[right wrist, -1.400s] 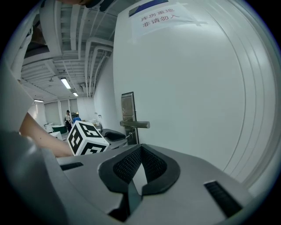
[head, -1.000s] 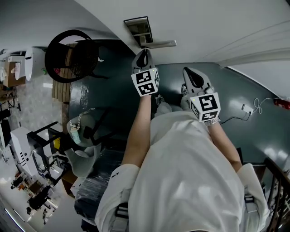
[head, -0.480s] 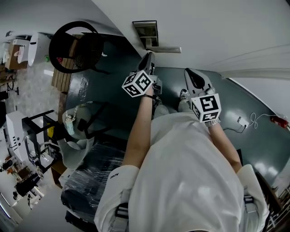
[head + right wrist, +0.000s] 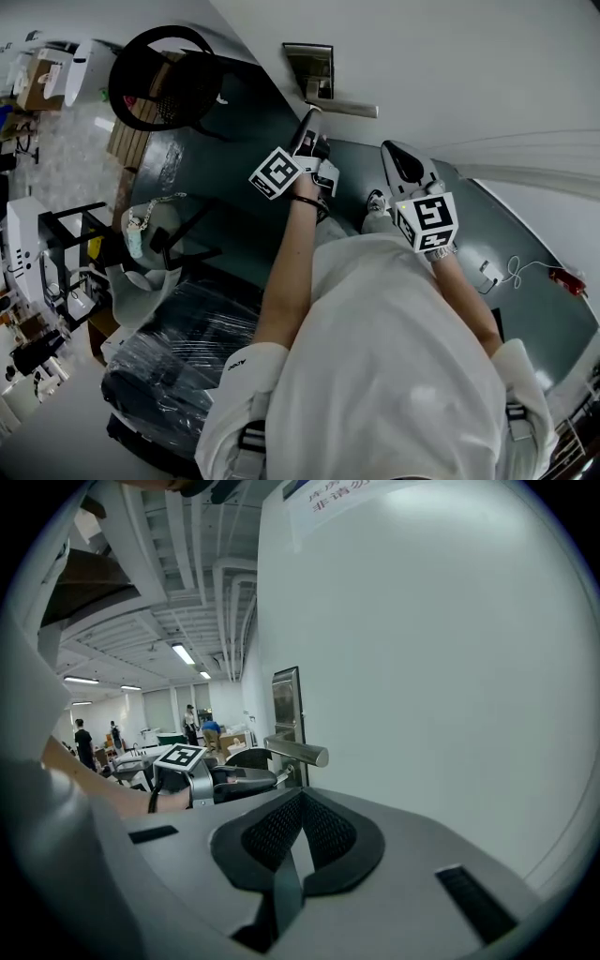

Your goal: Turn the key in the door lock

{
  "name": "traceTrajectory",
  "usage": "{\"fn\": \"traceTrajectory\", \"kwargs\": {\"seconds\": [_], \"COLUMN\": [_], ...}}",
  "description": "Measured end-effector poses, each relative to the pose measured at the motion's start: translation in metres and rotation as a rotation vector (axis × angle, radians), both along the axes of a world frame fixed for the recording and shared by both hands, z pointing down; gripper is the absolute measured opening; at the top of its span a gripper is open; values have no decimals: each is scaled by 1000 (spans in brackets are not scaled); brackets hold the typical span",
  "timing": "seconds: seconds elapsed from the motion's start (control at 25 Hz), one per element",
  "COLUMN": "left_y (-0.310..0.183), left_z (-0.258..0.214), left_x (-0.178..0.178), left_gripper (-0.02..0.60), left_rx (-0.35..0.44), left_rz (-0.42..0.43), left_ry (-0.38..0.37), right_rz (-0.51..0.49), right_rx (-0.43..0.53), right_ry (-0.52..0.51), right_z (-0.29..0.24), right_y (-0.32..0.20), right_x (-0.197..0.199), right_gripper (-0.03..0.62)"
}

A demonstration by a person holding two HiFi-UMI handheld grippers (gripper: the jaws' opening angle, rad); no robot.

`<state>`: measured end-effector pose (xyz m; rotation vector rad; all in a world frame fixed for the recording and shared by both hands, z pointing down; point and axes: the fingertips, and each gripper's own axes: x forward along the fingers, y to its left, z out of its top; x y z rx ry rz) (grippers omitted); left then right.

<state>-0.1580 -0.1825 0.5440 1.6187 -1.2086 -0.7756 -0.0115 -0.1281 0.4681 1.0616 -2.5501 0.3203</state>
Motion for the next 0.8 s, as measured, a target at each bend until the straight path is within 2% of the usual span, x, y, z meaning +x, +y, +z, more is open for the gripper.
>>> {"fn": "traceTrajectory", "kwargs": {"seconds": [0.12,0.24,0.28,0.56,0.64,0.72,0.8], "left_y": [-1,-1,0,1,1,1,4], "left_z": [0,-2,-1,6,5,4,1], "left_x": [0,0,0,-2,-3,-3,0], "left_gripper": [26,26,26,26,27,26,28], "left_rx": [9,47,52,65,73,78,70], "left_rz": [-33,-68,-82,-126,-119,-95,-45], "left_ry": [212,473,535,789,776,656,493], "right_rz": [-28,-50,-56,-74,-69,-60,-47], "right_rx": [-5,-6,-6,-7,-9,-11,-12], "right_ry": [2,3,2,8,11,10,5], "right_z": [1,3,3,5,5,5,6], "right_y": [-2,-2,-2,0,1,3,4], "right_x": [-1,-2,-2,-1,-1,0,0], "right_gripper": [-8,-8,-8,-8,-8,-8,-8]}}
